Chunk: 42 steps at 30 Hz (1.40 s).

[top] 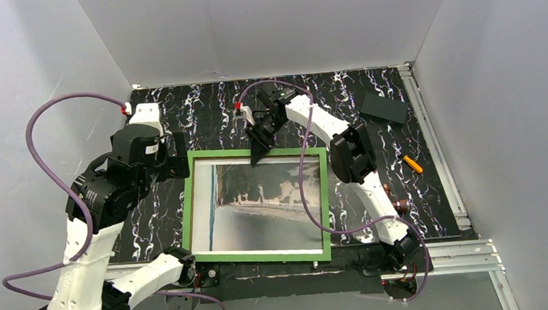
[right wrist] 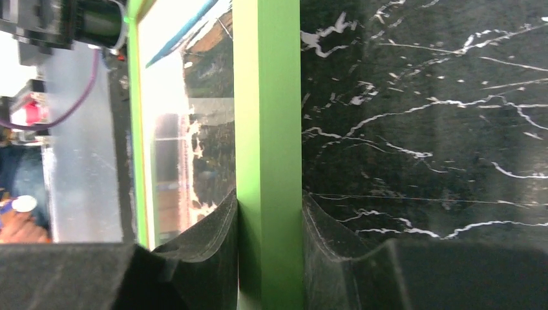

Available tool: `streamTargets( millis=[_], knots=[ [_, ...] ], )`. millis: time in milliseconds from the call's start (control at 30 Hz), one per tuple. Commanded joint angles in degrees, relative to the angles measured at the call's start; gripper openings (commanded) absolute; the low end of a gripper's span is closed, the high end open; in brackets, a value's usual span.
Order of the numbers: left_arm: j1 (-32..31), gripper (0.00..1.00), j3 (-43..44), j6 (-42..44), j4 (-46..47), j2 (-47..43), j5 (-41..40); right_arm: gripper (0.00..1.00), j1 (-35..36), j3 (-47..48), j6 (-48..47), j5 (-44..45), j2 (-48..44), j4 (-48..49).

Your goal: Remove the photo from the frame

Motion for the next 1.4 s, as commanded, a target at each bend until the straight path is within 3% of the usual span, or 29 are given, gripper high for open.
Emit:
streamTargets(
  millis=[0,33,100,233,300,333,367,467,567,667,800,967,1167,1367],
  knots=[
    [-1.1,0.98,-3.0,-0.9,0.0,-0.2,-0.8,0.01,1.2,-0.6,-6.4,18.0,1.2,9.4],
    [-1.2,0.98,-3.4,-1.0,0.2,-0.2,-0.6,0.07,1.3,-0.8,-6.5,20.0,1.2,10.0],
    [-1.3,0.98,-4.2,-1.6,0.4,-0.2,0.0,0.31,1.6,-2.0,-6.6,25.2,0.4,12.1],
    [-1.3,0.98,-6.2,-2.6,1.7,-0.5,1.6,0.53,1.4,-6.7,-4.4,30.3,-4.4,19.0],
    [-1.3,0.98,-7.1,-2.9,2.1,-0.6,2.1,0.61,1.4,-6.6,-1.5,31.5,-6.8,18.3],
    [-1.3,0.98,-7.4,-3.0,2.2,-0.5,2.4,0.73,1.3,-6.3,0.1,31.7,-8.4,17.1],
    [-1.3,0.98,-7.7,-3.1,2.2,-0.6,2.6,0.76,1.2,-6.5,2.2,32.0,-10.0,16.2],
    [-1.3,0.98,-9.1,-3.1,2.7,-1.4,2.5,0.80,1.0,-13.3,11.4,36.4,-18.4,14.6],
    [-1.3,0.98,-11.4,-2.8,3.5,-2.4,2.7,0.82,0.9,-29.5,21.8,44.8,-30.6,20.4],
    [-1.3,0.98,-13.4,-2.8,3.9,-3.2,2.9,0.84,0.4,-43.1,38.0,51.5,-43.9,24.1],
    [-1.3,0.98,-16.1,-4.2,4.2,-4.2,4.8,0.84,-0.1,-53.3,55.1,50.6,-52.6,13.8],
    [-1.3,0.98,-19.6,-7.2,4.6,-3.9,9.8,0.85,3.2,-72.5,73.8,54.1,-63.7,18.3],
    [-1.3,0.98,-21.2,-10.2,3.2,-0.1,18.1,0.82,10.2,-82.9,84.4,63.7,-68.5,20.0],
    [-1.3,0.98,-21.8,-12.5,2.3,4.0,24.2,0.74,15.5,-83.0,86.5,69.0,-62.2,18.5]
  ],
)
